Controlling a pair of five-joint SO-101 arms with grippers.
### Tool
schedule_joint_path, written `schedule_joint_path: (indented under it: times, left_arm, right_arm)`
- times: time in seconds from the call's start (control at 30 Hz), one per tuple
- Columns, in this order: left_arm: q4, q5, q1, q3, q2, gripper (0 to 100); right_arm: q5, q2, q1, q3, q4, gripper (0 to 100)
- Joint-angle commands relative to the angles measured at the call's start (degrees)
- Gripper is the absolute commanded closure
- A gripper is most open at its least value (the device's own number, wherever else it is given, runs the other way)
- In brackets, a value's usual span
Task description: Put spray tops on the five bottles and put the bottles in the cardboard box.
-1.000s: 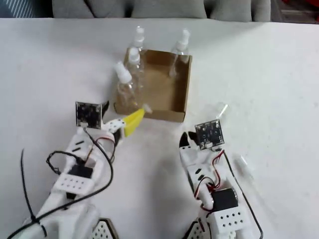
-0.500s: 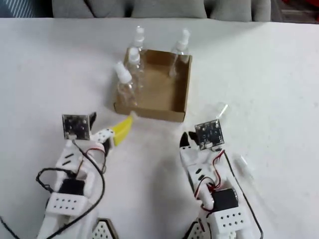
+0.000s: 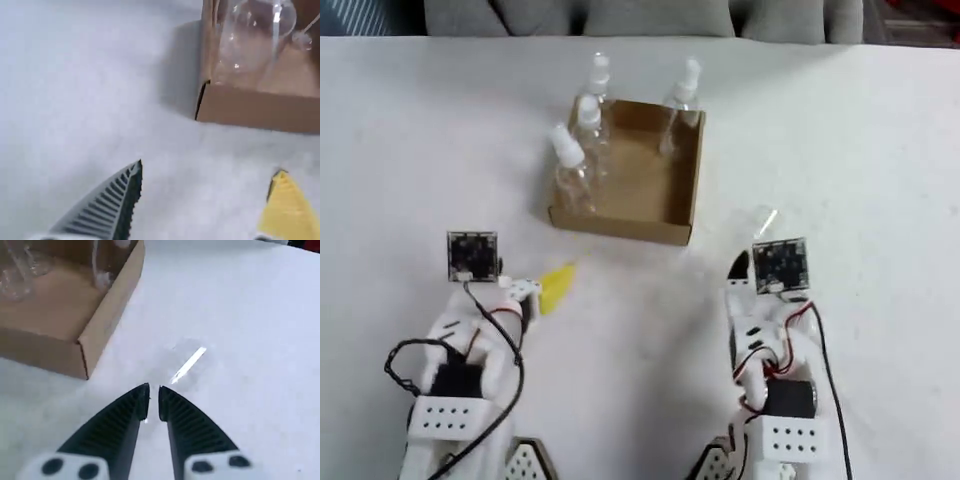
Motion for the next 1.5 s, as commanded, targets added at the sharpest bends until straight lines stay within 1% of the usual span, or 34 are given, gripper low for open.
schedule_joint_path:
  times: [0.0, 0.1, 0.2, 0.27, 0.33, 0.53, 0.57, 0.67, 0.9, 1.03, 1.23, 1.33, 1.47]
  left_arm:
    - [5.2, -6.3, -1.3, 0.1, -1.1, 62]
    - [7.2, -7.6, -1.3, 0.1, -1.1, 62]
    - [7.8, -8.0, -1.3, 0.1, -1.1, 63]
    - [9.0, -9.1, -1.3, 0.1, -1.1, 66]
    - [9.1, -10.6, -1.3, 0.1, -1.3, 72]
    - [8.9, -15.1, -1.1, 0.1, -1.3, 96]
    - [8.9, -15.9, -1.1, 0.1, -1.3, 99]
    - [9.1, -16.3, -1.3, 0.1, -1.3, 96]
    - [9.1, -16.4, -1.3, 0.1, -1.3, 96]
    - [9.1, -16.4, -1.3, 0.1, -1.3, 96]
    - [9.1, -16.4, -1.3, 0.1, -1.3, 96]
    - [9.1, -16.4, -1.3, 0.1, -1.3, 96]
    - [9.1, -16.4, -1.3, 0.1, -1.3, 96]
  right_arm:
    - [0.8, 1.5, 2.2, -5.9, 1.6, 98.3]
    - [0.7, 7.1, 2.3, -15.2, 6.0, 98.3]
    - [0.6, 16.7, 2.4, -25.9, 8.4, 98.3]
    - [0.5, 24.3, 2.5, -32.7, 10.0, 98.3]
    - [0.4, 31.8, 2.5, -38.5, 11.2, 98.3]
    - [0.3, 51.3, 2.6, -51.7, 11.3, 98.2]
    - [0.3, 54.2, 2.6, -53.7, 11.3, 98.2]
    - [0.3, 63.3, 3.3, -60.2, 11.3, 98.2]
    - [0.3, 88.1, 7.0, -77.1, 11.6, 98.2]
    - [0.3, 100.7, 7.8, -82.5, 11.9, 98.2]
    - [0.3, 108.5, 7.5, -83.2, 15.8, 98.2]
    - [0.4, 109.2, 7.5, -83.2, 20.6, 98.2]
    - [0.7, 107.2, 7.5, -83.2, 29.9, 98.2]
